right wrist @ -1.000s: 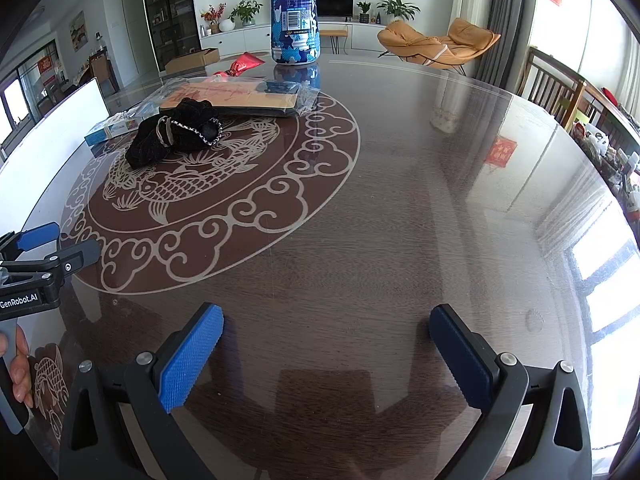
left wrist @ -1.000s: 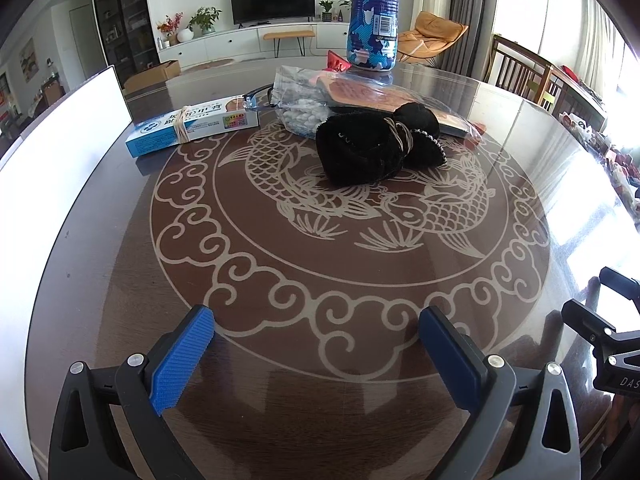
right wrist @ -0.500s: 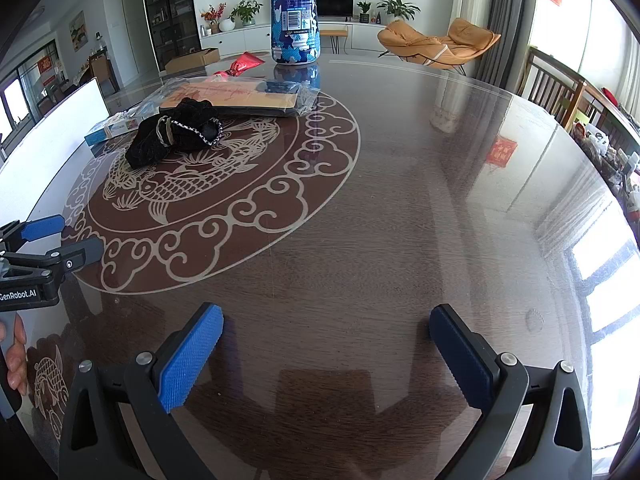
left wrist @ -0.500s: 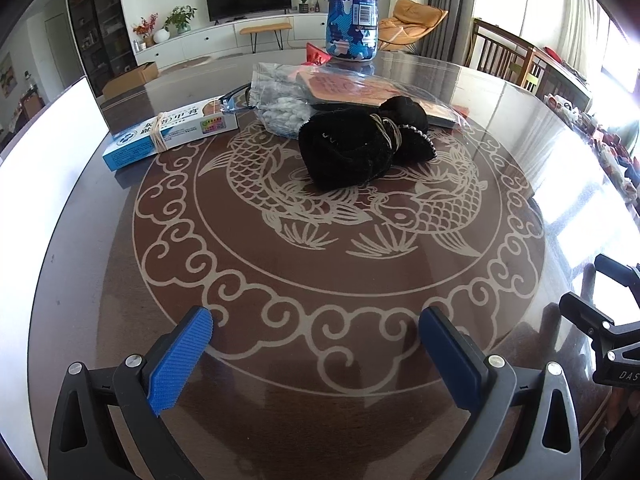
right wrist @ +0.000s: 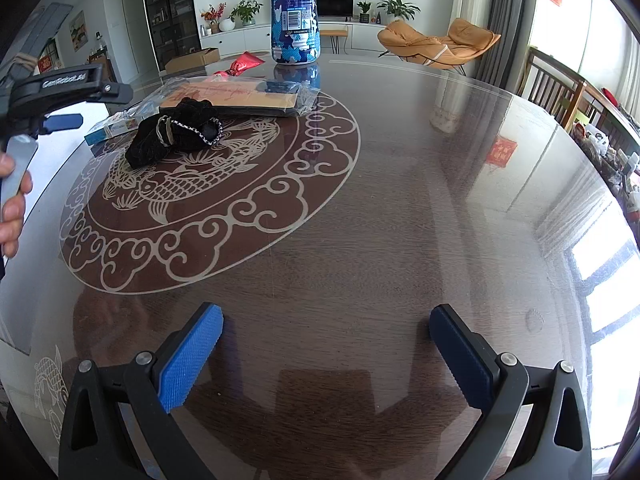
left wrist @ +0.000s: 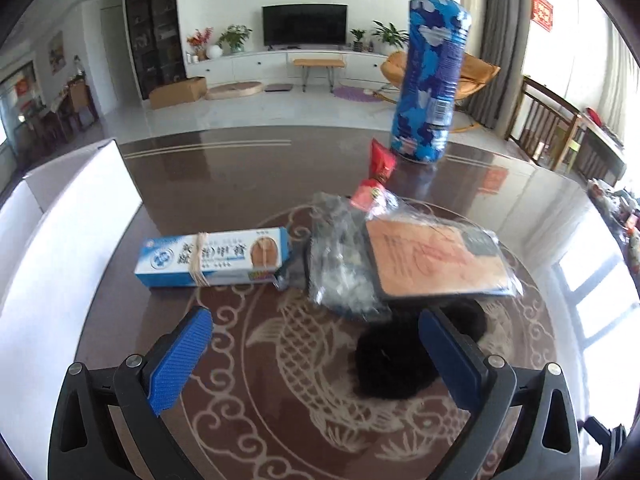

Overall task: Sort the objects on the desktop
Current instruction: 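Reach the left tool toward the black velvet pouch beside the comb bag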

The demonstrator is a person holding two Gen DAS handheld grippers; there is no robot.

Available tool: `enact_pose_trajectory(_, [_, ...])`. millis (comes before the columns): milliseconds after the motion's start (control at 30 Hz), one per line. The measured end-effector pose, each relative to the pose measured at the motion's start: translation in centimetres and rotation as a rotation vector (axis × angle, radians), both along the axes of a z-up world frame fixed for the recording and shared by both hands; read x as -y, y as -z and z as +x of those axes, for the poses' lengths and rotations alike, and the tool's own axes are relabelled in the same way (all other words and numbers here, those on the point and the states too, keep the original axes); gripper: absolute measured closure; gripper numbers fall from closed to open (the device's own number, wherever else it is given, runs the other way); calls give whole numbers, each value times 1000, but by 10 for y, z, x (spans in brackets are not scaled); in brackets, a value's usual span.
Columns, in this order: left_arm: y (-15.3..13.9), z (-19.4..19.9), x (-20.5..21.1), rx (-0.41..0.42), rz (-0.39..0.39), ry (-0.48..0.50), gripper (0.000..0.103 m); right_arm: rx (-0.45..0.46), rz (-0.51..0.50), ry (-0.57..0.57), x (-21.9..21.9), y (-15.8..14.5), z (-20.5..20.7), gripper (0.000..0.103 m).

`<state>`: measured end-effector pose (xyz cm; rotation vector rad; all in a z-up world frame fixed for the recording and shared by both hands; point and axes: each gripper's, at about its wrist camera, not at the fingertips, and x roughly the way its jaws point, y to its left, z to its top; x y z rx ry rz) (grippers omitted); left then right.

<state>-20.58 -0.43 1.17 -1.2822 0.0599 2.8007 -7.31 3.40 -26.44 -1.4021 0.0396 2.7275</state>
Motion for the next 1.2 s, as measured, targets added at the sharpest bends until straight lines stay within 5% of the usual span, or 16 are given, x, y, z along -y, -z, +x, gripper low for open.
enact_pose_trajectory(167, [40,-19,7,104,34,-132,0,0,0,0,0,0,0,0])
enact_pose_trajectory(267, [58,-13,4,134,81,-119,0,0,0,0,0,0,0,0])
enact_pose_trajectory(633, [56,31,-82,152,9,310,0,0,0,0,0,0,0,0])
enact_pose_trajectory(1200, [31,37,51,135,-64,203,0,0,0,0,0,0,0,0])
